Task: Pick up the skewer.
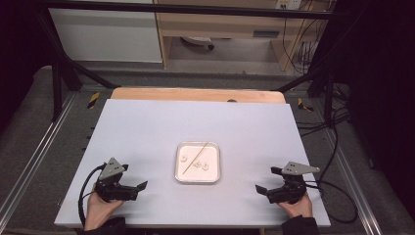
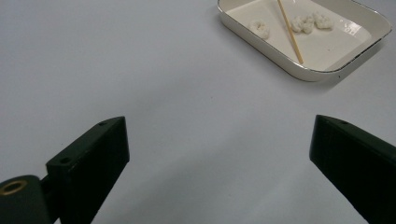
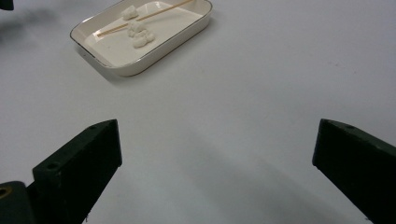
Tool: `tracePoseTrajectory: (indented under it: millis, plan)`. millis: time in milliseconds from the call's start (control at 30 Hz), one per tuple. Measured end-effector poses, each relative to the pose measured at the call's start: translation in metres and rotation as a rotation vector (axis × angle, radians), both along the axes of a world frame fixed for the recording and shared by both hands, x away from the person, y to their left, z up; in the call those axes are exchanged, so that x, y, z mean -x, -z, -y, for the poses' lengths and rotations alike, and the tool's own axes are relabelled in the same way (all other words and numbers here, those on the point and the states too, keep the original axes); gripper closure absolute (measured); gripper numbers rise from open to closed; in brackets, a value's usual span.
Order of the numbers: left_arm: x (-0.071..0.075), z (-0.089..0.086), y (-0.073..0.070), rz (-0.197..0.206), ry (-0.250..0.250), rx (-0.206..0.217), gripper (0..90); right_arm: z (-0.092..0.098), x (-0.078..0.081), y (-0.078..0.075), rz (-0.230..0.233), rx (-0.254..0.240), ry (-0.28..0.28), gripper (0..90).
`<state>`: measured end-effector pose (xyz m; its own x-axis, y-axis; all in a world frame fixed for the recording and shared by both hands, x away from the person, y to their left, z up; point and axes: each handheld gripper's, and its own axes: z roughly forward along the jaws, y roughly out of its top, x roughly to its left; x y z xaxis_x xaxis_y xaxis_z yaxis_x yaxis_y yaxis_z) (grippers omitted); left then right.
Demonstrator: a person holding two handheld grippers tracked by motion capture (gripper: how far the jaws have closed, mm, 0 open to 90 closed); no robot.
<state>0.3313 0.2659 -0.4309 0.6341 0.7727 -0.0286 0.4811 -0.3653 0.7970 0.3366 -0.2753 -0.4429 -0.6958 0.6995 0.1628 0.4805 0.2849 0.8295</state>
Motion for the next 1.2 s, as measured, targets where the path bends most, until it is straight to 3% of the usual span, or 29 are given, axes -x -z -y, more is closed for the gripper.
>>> tracePoseTrajectory:
  millis: [167, 367, 533, 833, 1200]
  plan:
    - [0.001, 0.002, -0.001, 0.005, -0.002, -0.002, 4.6, -0.001, 0.0, 0.001, -0.003, 0.007, -0.001, 2.0]
    - [0.002, 0.013, -0.004, 0.018, 0.001, -0.036, 4.7, -0.001, -0.001, 0.001, -0.003, 0.011, -0.003, 2.0]
    - [0.003, 0.018, -0.006, 0.024, 0.009, -0.026, 4.7, -0.002, -0.001, 0.001, -0.005, 0.009, -0.001, 2.0]
    - [0.0, 0.031, -0.003, -0.016, 0.04, -0.019, 1.6, -0.002, -0.002, 0.002, -0.009, 0.013, -0.001, 2.0]
    - [-0.01, 0.067, -0.003, -0.034, 0.054, -0.09, 1.2, -0.004, -0.003, 0.003, -0.012, 0.017, -0.004, 2.0]
